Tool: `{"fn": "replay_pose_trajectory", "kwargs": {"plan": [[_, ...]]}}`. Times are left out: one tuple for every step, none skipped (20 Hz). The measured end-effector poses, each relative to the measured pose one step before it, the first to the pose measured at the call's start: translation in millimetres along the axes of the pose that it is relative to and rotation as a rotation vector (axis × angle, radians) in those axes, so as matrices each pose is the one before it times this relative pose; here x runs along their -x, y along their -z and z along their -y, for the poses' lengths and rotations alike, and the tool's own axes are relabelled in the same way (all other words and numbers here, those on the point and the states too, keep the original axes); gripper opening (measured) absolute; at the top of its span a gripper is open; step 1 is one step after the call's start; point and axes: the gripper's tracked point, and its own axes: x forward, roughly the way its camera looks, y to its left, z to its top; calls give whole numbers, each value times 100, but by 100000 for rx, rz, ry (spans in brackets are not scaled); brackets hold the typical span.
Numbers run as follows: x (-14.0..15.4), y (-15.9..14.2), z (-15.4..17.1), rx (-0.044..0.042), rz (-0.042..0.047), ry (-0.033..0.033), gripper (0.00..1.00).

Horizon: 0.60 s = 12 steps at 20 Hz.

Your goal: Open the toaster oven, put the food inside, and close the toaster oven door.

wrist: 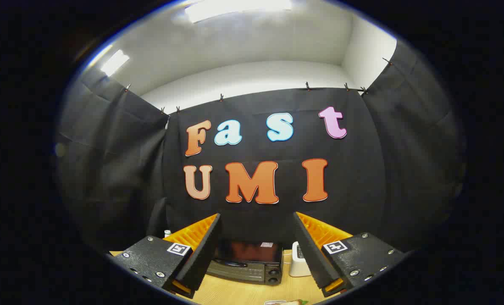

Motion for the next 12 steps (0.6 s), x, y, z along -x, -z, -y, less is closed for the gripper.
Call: {"fn": "replay_pose_trajectory", "kwargs": {"plan": [[43,-74,-124,-55,282,-509,98],[115,-178,-143,-46,427,-562,98],[-104,94,-97,88,-21,-292,98],[-11,98,-65,148,-165,-167,98],[-32,10,-55,-32,-69,-186,98],[-8,-14,-128,-115,-6,-184,98],[-116,43,-138,-221,174,-311,98],[102,-34,-61,-88,265,-322,98],[-89,-47,-36,-140,331,-104,98],[38,-23,-65,-7,354,-123,98],[-89,-21,-2,94,176,98,98],[-115,69,-45,66,99,14,98]]}}
